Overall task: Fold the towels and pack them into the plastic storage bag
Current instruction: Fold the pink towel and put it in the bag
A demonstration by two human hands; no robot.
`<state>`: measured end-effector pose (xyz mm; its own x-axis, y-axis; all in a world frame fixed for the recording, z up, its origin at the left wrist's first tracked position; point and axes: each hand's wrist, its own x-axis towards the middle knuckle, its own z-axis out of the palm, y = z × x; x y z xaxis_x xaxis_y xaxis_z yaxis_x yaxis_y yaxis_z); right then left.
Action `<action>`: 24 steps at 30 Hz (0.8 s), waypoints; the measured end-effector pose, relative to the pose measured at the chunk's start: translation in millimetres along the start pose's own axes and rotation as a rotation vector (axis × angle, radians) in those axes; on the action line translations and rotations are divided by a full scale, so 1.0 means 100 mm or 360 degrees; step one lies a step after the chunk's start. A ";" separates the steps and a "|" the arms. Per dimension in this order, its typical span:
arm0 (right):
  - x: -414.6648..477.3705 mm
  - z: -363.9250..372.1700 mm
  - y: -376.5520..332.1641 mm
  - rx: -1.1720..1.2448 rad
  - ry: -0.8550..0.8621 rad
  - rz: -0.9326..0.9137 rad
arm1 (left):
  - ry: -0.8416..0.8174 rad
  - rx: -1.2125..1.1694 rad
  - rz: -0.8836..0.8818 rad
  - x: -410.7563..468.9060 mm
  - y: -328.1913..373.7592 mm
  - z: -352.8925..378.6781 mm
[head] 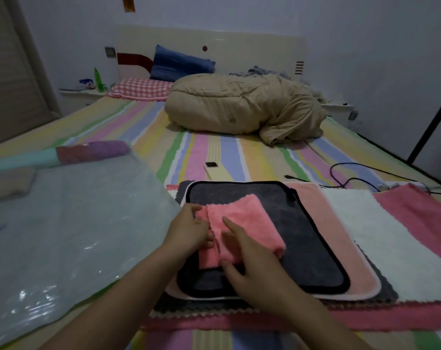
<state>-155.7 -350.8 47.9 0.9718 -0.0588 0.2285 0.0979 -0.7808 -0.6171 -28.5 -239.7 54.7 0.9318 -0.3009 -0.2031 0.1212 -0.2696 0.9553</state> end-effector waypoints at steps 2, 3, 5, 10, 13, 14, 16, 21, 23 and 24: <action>0.00 -0.11 0.04 0.0176 0.0131 0.0015 | 0.0005 0.0039 0.0001 0.00 -0.02 0.05; 0.01 -0.18 0.08 0.0202 0.0226 0.0028 | 0.0005 0.0041 0.0004 -0.01 -0.03 0.09; 0.02 -0.30 0.15 0.0174 0.0391 0.0065 | 0.0076 -0.0014 0.0007 -0.03 -0.05 0.18; -0.02 -0.42 0.31 0.0132 0.0552 0.0203 | 0.0264 -0.0266 -0.0011 -0.04 -0.09 0.37; -0.02 -0.40 0.36 0.0017 0.0547 0.0252 | 0.0192 -0.0124 0.0086 -0.04 -0.07 0.36; -0.02 -0.39 0.37 0.0000 0.0515 0.0259 | 0.0158 -0.0013 0.0157 -0.04 -0.07 0.34; -0.01 -0.37 0.39 -0.0004 0.0402 0.0274 | 0.0120 0.0266 0.0285 -0.04 -0.03 0.28; -0.07 -0.28 0.47 -0.0056 0.0181 0.0218 | 0.0156 0.0699 0.0470 -0.01 -0.02 0.13; -0.08 -0.25 0.54 -0.0160 0.0249 0.0153 | 0.0124 0.0811 0.0458 -0.01 -0.06 0.11; -0.09 -0.24 0.57 -0.0223 0.0312 0.0119 | 0.0112 0.0852 0.0440 -0.01 -0.09 0.10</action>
<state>-163.8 -409.6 28.6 0.9137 -0.2284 0.3360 -0.0169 -0.8476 -0.5304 -33.8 -246.2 44.3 0.9269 -0.3690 0.0693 -0.3005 -0.6186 0.7260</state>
